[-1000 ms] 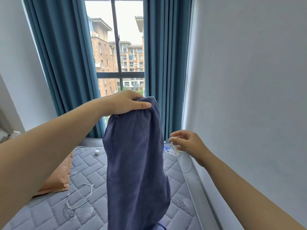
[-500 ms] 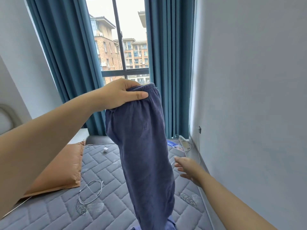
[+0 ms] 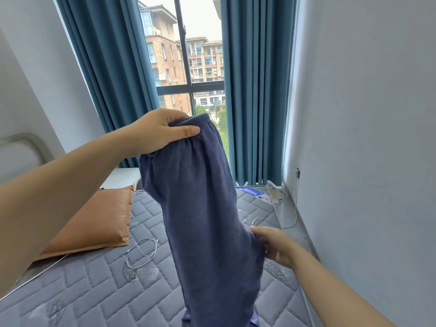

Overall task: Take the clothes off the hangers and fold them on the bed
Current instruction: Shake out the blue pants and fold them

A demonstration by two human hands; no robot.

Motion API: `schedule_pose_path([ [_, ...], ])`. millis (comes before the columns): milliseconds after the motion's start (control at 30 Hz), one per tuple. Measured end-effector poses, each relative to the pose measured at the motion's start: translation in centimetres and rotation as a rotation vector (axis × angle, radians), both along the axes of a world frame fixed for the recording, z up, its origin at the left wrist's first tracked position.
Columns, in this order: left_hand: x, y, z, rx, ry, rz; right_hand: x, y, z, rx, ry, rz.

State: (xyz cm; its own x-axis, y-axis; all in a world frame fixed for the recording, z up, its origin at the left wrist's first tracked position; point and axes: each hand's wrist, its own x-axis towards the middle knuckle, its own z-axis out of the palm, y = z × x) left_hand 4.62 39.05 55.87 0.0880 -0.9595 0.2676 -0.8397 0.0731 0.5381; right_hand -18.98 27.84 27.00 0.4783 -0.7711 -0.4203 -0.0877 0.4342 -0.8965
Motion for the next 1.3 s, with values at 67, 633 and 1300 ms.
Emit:
schedule_pose_path([
  [67,-0.3,-0.3,-0.8,0.003,-0.011,0.025,-0.7,-0.2,-0.4,0.005,-0.111,-0.128],
  [633,-11.8,-6.3,-12.0,0.207,0.167,0.023,-20.3,-3.6,-1.2,-0.415,0.333,-0.924],
  [1300,-0.8,6.6,-32.8,0.575,0.575,0.338,-3.7,-0.9,-16.6,-0.431,0.771,0.108],
])
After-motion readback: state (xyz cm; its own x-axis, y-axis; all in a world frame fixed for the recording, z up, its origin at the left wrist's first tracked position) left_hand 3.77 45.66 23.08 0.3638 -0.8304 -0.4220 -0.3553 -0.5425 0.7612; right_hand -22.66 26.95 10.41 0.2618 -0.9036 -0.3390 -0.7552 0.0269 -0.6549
